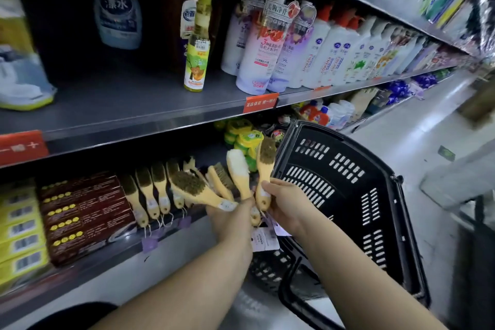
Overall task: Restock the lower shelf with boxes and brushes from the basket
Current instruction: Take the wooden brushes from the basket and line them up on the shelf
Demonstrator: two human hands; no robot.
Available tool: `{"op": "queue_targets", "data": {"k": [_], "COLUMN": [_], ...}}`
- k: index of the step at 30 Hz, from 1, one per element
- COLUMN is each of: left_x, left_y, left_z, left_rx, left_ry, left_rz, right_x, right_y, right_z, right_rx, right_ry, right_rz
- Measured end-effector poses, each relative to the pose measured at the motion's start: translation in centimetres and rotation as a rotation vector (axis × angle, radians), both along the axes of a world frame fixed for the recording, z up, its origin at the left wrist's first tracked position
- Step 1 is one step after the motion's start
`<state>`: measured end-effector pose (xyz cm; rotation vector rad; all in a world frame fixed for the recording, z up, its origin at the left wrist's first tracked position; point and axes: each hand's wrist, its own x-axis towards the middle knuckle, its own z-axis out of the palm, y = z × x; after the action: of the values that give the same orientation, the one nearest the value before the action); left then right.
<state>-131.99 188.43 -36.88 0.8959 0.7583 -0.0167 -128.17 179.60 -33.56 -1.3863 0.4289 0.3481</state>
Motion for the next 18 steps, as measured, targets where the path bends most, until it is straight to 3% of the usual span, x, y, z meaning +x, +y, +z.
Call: {"op": "queue_targets", "data": {"k": [6,9,13,18], "left_x": [3.7,5.3,6.1,6.4], "left_y": [8.4,12.4,14.3,13.9], "left_z": [-0.4,-1.4,-4.6,-9.2], "left_rx": [0.195,0.261,0.14,0.034], "left_ry": [0.14,0.15,0.147,0.04], "left_rz": [0.024,0.001,-0.011,-0.014], "right_x": [2.3,4.0,5.4,8.4], "right_y": [7.0,9.8,11.4,10.9], "right_z": [-1.8,-4.6,-10.2,-16.5], "right_rx": [0.129,0.063,-0.047,-0.234], "right_ry": [0.061,0.11,0.182,0.114], "right_rz": [-0.104,-0.221,-0.293,-0.154]}}
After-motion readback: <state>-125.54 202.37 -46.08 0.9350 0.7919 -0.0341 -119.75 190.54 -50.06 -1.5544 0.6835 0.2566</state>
